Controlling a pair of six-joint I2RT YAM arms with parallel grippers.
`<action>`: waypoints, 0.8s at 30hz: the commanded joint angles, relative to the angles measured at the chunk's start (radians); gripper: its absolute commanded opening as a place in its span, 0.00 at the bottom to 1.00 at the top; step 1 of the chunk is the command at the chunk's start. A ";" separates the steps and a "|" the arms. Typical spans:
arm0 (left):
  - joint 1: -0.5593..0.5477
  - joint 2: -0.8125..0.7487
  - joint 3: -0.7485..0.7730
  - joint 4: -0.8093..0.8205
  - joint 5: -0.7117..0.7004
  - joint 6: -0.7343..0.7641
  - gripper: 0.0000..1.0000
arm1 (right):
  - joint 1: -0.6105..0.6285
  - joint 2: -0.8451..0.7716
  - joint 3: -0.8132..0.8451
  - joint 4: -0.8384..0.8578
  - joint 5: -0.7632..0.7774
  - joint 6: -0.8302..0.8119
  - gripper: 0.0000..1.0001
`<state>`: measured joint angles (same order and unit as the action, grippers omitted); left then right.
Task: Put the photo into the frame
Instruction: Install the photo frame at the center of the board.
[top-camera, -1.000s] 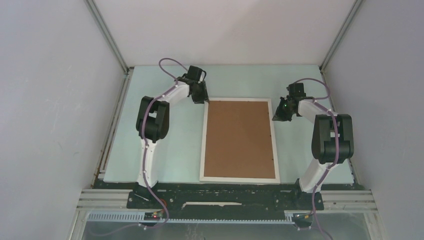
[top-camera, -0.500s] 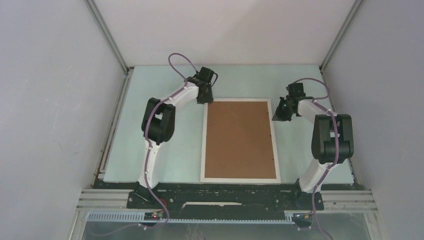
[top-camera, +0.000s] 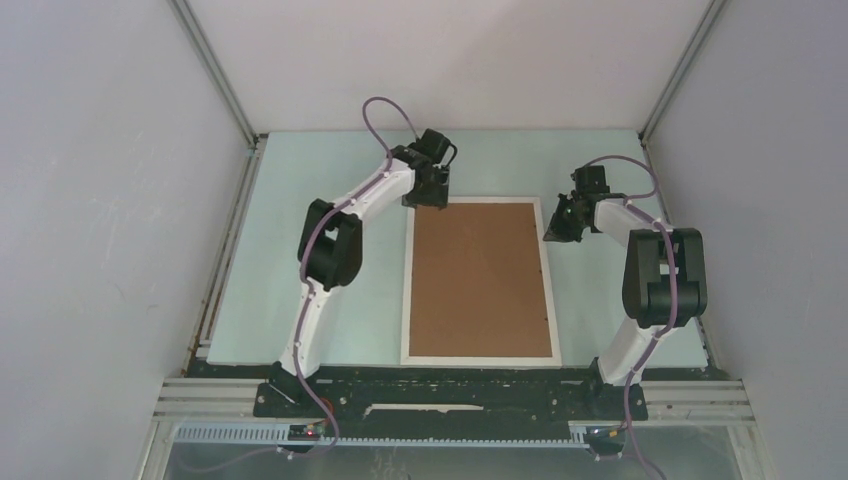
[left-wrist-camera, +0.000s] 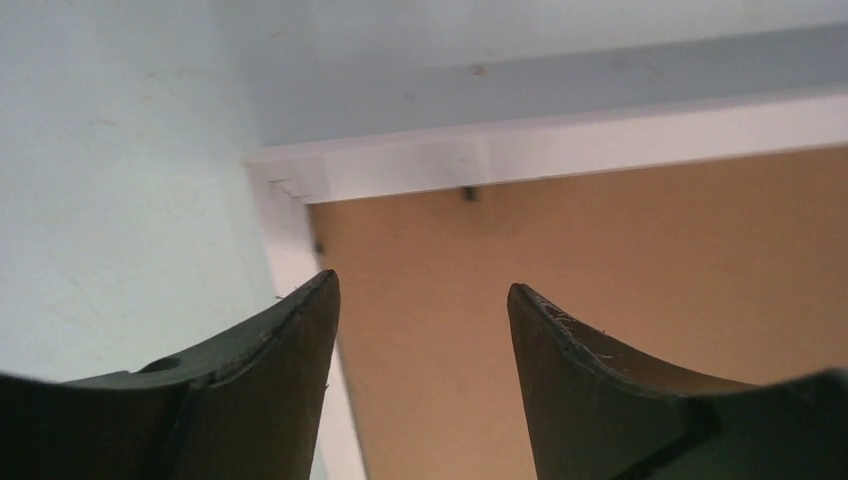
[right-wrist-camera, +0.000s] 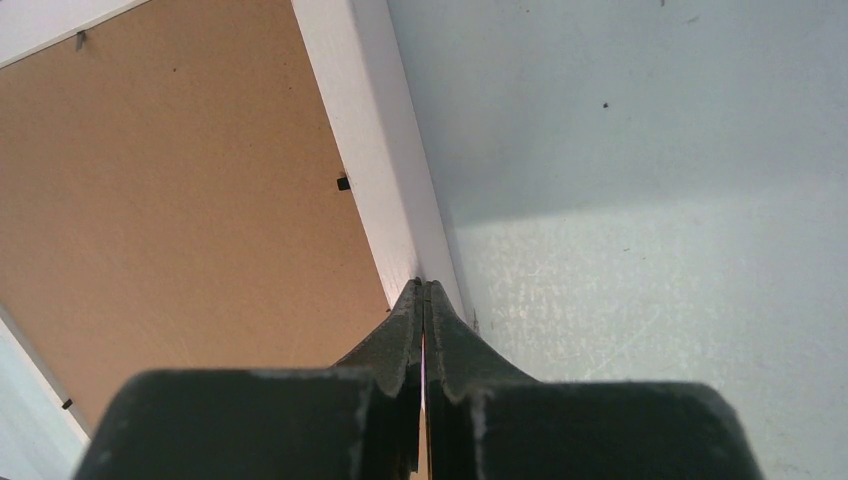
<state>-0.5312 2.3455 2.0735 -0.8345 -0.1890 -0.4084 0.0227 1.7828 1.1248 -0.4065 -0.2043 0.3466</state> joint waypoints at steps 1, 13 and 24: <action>0.045 -0.132 0.063 -0.024 0.172 -0.006 0.72 | 0.043 0.026 0.004 -0.015 -0.037 0.006 0.00; 0.178 -0.598 -0.727 0.249 0.544 -0.048 0.77 | 0.043 0.029 0.001 -0.013 -0.047 0.015 0.00; 0.276 -0.350 -0.563 0.429 0.503 -0.150 0.57 | 0.051 0.028 0.002 -0.011 -0.058 0.011 0.00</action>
<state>-0.2829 1.8912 1.3685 -0.5110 0.3378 -0.5110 0.0410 1.7863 1.1248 -0.3923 -0.2157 0.3485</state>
